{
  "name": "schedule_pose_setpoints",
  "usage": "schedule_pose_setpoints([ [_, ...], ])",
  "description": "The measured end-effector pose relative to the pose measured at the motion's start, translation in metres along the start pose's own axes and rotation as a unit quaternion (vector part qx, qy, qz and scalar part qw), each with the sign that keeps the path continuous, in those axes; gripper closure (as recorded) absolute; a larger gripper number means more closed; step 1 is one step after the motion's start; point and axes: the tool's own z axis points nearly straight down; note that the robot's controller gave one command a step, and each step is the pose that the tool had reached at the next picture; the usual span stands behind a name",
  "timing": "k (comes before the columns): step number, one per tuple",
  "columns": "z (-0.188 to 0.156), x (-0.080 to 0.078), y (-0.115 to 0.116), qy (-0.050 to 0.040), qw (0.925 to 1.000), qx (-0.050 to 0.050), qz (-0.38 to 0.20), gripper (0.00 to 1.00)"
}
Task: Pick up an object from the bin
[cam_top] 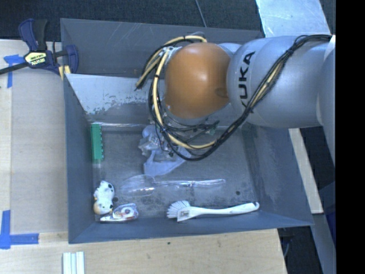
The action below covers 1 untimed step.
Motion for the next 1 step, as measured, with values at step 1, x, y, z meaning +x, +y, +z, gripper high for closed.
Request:
schedule_pose_setpoints([
  [1,-0.0270,0.0000,0.0006,0.0006,1.0000,-0.002,0.001,1.00],
])
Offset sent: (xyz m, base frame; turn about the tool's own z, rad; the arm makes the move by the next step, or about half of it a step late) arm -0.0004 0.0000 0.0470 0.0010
